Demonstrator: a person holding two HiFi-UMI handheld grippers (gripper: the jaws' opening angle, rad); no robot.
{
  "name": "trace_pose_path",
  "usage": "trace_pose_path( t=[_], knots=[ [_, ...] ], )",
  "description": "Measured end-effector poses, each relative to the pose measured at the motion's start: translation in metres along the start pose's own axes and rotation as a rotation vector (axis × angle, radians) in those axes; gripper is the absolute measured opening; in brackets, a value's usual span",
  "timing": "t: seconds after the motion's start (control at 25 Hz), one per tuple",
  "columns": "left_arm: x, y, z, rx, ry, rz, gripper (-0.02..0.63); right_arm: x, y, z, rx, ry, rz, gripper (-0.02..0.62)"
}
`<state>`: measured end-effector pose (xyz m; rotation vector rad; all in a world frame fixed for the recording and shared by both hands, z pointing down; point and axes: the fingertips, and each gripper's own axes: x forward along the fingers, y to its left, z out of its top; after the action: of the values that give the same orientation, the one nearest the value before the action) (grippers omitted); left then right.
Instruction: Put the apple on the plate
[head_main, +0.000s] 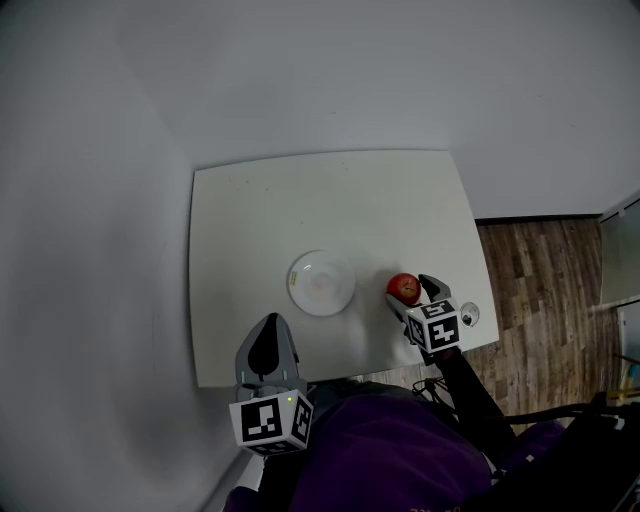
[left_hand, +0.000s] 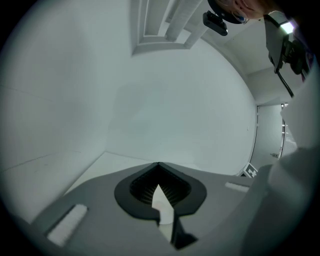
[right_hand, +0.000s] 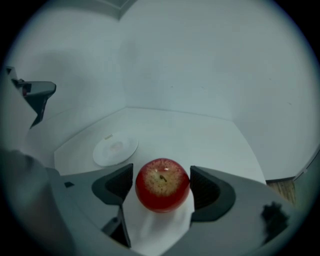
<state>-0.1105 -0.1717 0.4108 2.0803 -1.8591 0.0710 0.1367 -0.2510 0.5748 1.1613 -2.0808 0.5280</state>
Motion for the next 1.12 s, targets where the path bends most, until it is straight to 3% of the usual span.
trace_pose_path(
  t=[0.68, 1.12],
  knots=[
    [-0.003, 0.002, 0.001, 0.005, 0.000, 0.015, 0.008, 0.001, -0.001, -0.002, -0.050, 0.032, 0.009, 0.344],
    [-0.013, 0.014, -0.002, -0.024, -0.022, 0.065, 0.008, 0.004, 0.014, 0.027, -0.105, -0.036, 0.035, 0.342]
  ],
)
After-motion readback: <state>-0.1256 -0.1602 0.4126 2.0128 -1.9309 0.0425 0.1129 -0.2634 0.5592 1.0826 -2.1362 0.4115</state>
